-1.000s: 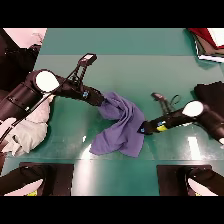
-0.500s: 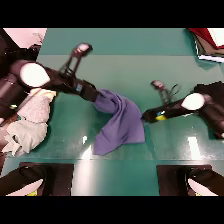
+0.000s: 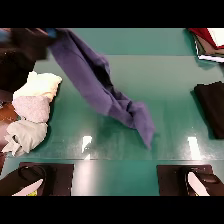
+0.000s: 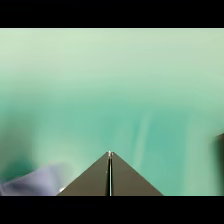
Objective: Fold the shirts.
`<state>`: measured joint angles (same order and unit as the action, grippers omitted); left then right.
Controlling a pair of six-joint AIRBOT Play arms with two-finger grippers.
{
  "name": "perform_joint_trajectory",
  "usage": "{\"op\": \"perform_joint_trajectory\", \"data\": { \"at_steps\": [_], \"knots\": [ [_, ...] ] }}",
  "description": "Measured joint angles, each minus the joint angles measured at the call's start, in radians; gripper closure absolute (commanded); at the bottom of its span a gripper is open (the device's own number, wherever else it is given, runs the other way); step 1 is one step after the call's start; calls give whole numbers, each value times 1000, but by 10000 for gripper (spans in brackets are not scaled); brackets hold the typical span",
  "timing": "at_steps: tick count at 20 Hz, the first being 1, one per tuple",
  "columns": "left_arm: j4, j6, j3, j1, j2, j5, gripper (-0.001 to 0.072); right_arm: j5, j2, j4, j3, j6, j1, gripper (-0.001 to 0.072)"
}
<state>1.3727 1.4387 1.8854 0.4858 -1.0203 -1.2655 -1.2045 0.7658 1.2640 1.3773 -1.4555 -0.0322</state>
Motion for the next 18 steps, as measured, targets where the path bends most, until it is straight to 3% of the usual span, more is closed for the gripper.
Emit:
{"op": "perform_joint_trajectory", "data": {
  "at_steps": [5, 6, 7, 8, 12, 18],
  "knots": [
    [8, -2, 63, 0, -2, -143, 681, -143, 35, -36, 105, 8, -59, 684],
    [13, -3, 40, 0, -3, -178, 681, -168, 59, -62, 91, 9, -42, 545],
    [16, -3, 7, 0, -6, -215, 681, -187, 87, -89, 65, 11, -16, 313],
    [20, -3, -31, 0, -7, -243, 681, -200, 113, -108, 34, 14, 13, 201],
    [69, -2, -215, 0, -10, -308, 681, -187, 261, -156, -142, 39, 167, 201],
    [97, 25, -379, 0, -10, -284, 681, -61, 535, -233, -318, 159, 319, 202]
  ]
}}
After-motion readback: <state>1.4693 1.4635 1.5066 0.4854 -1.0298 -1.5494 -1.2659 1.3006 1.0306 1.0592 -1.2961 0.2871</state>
